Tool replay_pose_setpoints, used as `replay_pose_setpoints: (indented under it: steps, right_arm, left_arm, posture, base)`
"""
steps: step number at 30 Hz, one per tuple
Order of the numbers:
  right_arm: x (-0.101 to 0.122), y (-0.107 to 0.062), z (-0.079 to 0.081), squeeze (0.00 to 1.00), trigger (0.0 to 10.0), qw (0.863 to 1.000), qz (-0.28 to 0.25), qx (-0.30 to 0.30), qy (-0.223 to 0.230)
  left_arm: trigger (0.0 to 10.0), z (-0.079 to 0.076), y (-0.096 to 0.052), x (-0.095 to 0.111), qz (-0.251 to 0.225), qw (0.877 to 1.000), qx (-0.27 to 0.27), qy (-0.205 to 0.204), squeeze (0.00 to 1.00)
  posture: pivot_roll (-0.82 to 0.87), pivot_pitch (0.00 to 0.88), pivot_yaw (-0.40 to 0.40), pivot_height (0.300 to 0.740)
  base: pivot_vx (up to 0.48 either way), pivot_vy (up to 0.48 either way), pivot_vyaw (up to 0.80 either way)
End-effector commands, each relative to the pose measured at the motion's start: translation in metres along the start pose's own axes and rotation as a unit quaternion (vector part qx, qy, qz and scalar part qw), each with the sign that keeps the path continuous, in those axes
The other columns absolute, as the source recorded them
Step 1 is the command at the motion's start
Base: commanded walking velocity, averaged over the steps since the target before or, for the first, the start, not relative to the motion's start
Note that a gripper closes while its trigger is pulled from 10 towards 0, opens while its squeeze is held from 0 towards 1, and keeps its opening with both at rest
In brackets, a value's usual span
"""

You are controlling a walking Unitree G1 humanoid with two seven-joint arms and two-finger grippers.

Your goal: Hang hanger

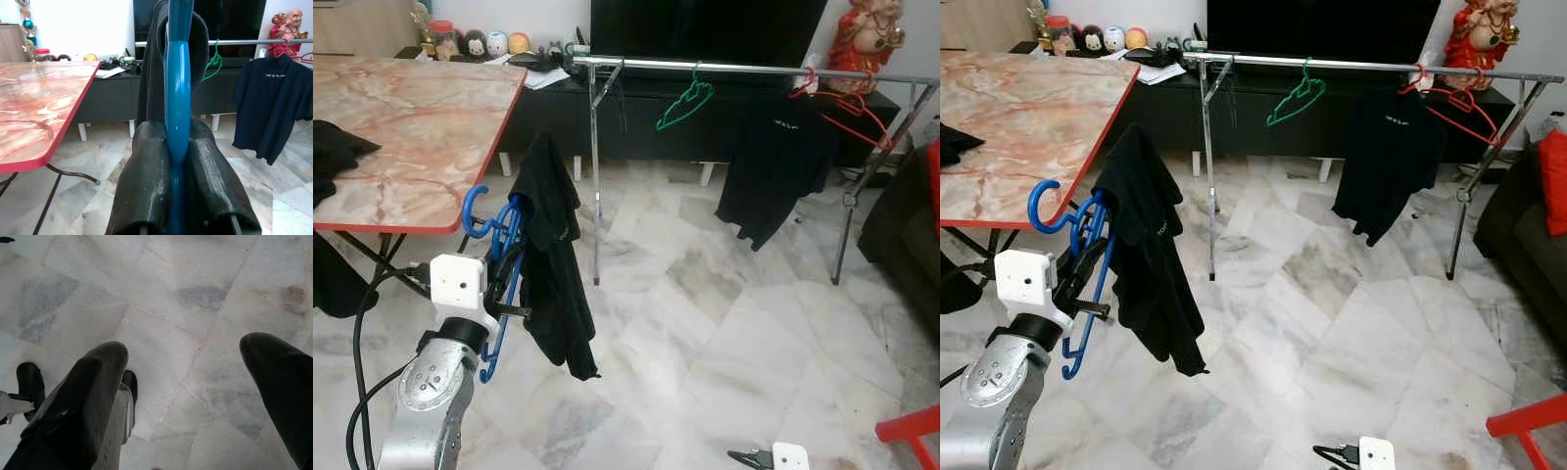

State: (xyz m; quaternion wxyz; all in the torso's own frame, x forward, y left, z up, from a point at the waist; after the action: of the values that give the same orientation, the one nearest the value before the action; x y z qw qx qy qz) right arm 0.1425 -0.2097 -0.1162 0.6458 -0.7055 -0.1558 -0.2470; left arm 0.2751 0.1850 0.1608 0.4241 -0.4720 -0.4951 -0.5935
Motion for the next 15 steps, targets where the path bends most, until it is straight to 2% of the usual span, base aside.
replay_pose_setpoints:
  steps: [1,3,4,5,12,13,14,15]
  right_arm:
    - [0.0001,-0.0006,-0.0023,1.00,10.0,1.000,-0.005,-0.003,-0.006]
    - [-0.0002,-0.0006,-0.0024,1.00,10.0,1.000,-0.004,-0.003,-0.007]
    - [-0.0003,-0.0007,-0.0024,0.03,10.0,1.000,-0.004,-0.002,-0.012]
    - [-0.0002,-0.0008,-0.0015,0.00,0.0,1.000,-0.006,0.006,-0.013]
    - [-0.0015,-0.0015,-0.0047,0.00,0.0,1.000,-0.006,0.000,-0.020]
    - [-0.0018,-0.0015,-0.0064,0.00,9.1,1.000,-0.003,-0.005,-0.021]
    - [-0.0018,-0.0015,-0.0066,0.00,9.1,1.000,-0.003,-0.005,-0.021]
    - [-0.0014,-0.0015,-0.0068,0.00,10.0,1.000,-0.004,-0.003,-0.023]
  left_arm:
    - [10.0,-0.0057,0.0017,0.0142,-0.027,1.000,-0.012,0.007,0.00]
    - [10.0,-0.0056,0.0017,0.0143,-0.027,1.000,-0.012,0.007,0.00]
    - [10.0,-0.0058,0.0017,0.0143,-0.027,1.000,-0.012,0.007,0.00]
    - [10.0,-0.0061,0.0018,0.0144,-0.027,1.000,-0.012,0.007,0.00]
    - [10.0,-0.0065,0.0017,0.0145,-0.028,1.000,-0.012,0.006,0.00]
    - [10.0,-0.0068,0.0016,0.0145,-0.028,1.000,-0.012,0.006,0.00]
    - [10.0,-0.0069,0.0016,0.0145,-0.028,1.000,-0.012,0.006,0.00]
    - [10.0,-0.0071,0.0014,0.0145,-0.028,1.000,-0.012,0.006,0.00]
  posture:
    - [0.11,0.011,-0.091,0.740]
    - [0.11,0.012,-0.091,0.740]
    - [0.11,0.012,-0.089,0.740]
    - [0.11,0.012,-0.090,0.740]
    - [0.11,0.013,-0.091,0.740]
    - [0.11,0.013,-0.092,0.740]
    - [0.11,0.013,-0.092,0.740]
    - [0.11,0.015,-0.092,0.740]
  base:
    - [0.000,0.000,0.00]
    - [0.000,0.000,0.00]
    - [0.000,0.000,0.00]
    - [0.000,0.000,0.00]
    - [0.000,0.000,0.00]
    - [0.000,0.000,0.00]
    - [0.000,0.000,0.00]
    - [0.000,0.000,0.00]
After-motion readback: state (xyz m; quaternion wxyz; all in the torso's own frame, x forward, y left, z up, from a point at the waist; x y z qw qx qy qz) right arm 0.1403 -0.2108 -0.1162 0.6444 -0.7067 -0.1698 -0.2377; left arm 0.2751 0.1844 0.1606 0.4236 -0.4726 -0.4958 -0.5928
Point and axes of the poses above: a point about 5 cm out from each wrist's last joint towards the gripper, its own y axis pointing out of the wrist towards the gripper, its own x axis along the axis of the wrist's last joint, z = x × y, the point moved 2 cm from there along y, pointing out of the wrist towards the gripper, and after that the axes turned 2 degrees about -y, right-handed, at the moved point
